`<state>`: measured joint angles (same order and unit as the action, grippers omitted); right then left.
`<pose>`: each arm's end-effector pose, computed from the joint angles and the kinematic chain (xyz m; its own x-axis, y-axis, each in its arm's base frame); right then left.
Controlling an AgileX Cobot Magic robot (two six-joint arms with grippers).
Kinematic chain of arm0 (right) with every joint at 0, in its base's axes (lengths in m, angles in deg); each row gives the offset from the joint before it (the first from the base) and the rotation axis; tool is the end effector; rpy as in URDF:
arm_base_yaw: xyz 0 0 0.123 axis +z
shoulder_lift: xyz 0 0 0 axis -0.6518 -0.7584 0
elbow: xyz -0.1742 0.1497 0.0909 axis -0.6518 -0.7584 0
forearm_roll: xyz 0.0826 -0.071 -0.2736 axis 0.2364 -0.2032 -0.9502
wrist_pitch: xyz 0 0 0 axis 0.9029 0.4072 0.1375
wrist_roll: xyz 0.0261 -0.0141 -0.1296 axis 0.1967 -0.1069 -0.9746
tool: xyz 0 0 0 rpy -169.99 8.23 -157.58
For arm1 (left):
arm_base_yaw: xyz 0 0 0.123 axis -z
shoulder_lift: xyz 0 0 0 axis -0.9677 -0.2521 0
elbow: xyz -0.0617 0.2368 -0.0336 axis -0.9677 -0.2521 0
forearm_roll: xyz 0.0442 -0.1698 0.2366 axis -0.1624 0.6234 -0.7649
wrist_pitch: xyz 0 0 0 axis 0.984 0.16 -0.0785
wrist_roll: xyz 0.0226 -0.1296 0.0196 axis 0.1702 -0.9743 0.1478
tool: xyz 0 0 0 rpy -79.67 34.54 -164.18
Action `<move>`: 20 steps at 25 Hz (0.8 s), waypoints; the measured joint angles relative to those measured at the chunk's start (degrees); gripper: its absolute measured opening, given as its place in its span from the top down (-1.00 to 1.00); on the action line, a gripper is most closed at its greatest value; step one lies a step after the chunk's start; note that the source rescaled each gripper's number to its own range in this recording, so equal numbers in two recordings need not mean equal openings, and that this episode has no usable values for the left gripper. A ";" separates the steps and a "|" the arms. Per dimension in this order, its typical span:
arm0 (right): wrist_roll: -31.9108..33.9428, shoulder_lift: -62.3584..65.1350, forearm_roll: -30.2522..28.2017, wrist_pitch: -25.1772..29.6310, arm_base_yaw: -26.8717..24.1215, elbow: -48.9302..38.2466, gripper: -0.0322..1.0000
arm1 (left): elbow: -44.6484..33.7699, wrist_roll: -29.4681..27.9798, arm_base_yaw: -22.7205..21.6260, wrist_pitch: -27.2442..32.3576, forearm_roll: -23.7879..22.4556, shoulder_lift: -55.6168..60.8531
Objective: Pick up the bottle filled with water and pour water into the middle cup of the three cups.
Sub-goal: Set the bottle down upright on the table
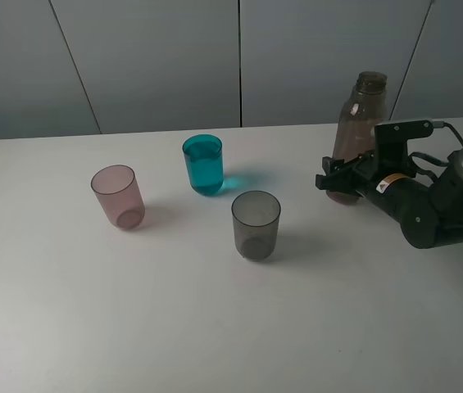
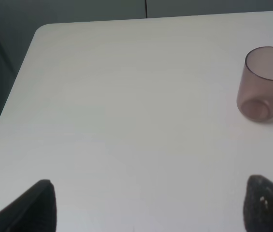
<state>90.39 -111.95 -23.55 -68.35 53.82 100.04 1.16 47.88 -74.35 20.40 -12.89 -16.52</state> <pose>0.3360 0.0729 -0.0371 -0.3688 -0.0238 -0.9292 -0.1683 0.9849 0.0416 0.1056 0.0100 0.2812 -0.4590 0.0117 -0.8884 -0.0609 0.9972 0.0446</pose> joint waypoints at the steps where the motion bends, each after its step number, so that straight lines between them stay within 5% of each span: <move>1: 0.00 0.00 0.00 0.00 0.00 0.00 0.94 | 0.00 0.00 0.00 0.00 0.00 0.00; 9: 0.77 0.00 0.13 0.33 0.00 0.11 0.89 | 0.00 0.00 0.00 0.00 0.00 0.00; 15: 1.53 -0.09 0.78 3.40 0.00 0.11 0.00 | 0.00 0.00 0.00 0.00 0.00 0.00; 20: 1.53 -0.09 0.95 4.12 0.00 -0.62 -0.09 | 0.00 0.00 0.00 0.00 0.00 0.00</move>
<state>91.92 -112.04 -22.61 -64.23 53.82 99.42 1.16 47.88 -74.35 20.40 -12.89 -16.52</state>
